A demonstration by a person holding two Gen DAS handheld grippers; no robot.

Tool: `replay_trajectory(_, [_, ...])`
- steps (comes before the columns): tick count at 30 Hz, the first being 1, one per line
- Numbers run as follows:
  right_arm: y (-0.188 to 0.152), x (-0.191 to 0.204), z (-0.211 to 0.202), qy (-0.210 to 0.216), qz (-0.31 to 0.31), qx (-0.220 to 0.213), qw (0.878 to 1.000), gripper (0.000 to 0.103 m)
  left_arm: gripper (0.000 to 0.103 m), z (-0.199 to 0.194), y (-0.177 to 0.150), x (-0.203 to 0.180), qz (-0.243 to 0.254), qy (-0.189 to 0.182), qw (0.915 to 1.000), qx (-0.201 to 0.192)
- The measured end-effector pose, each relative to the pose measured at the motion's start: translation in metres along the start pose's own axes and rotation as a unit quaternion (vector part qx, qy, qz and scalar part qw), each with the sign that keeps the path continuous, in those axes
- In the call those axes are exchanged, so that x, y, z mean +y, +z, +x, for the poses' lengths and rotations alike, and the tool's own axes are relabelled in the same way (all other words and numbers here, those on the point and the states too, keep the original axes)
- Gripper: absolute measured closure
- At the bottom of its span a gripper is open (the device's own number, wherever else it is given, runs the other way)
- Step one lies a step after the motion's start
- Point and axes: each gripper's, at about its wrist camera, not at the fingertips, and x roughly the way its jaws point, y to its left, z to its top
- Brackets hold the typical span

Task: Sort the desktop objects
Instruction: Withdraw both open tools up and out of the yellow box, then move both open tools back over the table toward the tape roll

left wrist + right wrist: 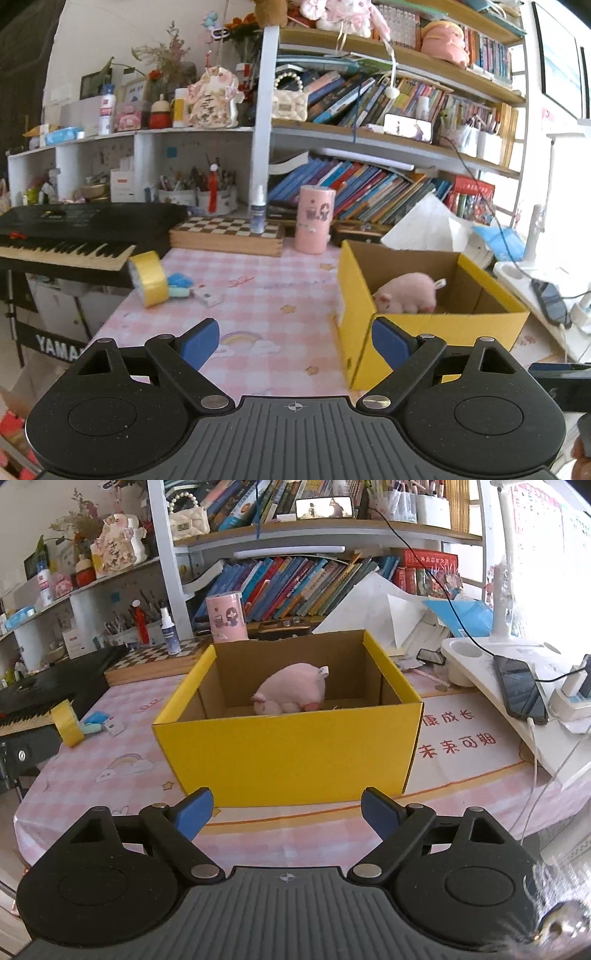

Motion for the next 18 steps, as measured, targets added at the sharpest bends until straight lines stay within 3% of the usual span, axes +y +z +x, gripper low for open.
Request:
replay_trajectory(4, [-0.009,0.012,-0.010,0.002,0.009,-0.003,1.000,0.018,0.011,-0.012,-0.002,0.010,0.019,0.007,0.9998,0.004])
replay_trajectory(10, [-0.028,0.033,-0.025,-0.013,0.008,-0.004,1.000,0.018,0.011,-0.028,-0.010,0.025,0.029,-0.010,0.9995,0.012])
replay_trajectory(14, [-0.039,0.048,-0.034,-0.014,0.010,-0.001,1.000,0.018,0.011,-0.033,-0.019,0.035,0.036,-0.019,0.9987,0.031])
replay_trajectory(18, [-0.048,0.066,-0.041,-0.009,0.005,0.005,1.000,0.018,0.011,-0.035,-0.027,0.049,0.037,-0.004,0.9978,0.055])
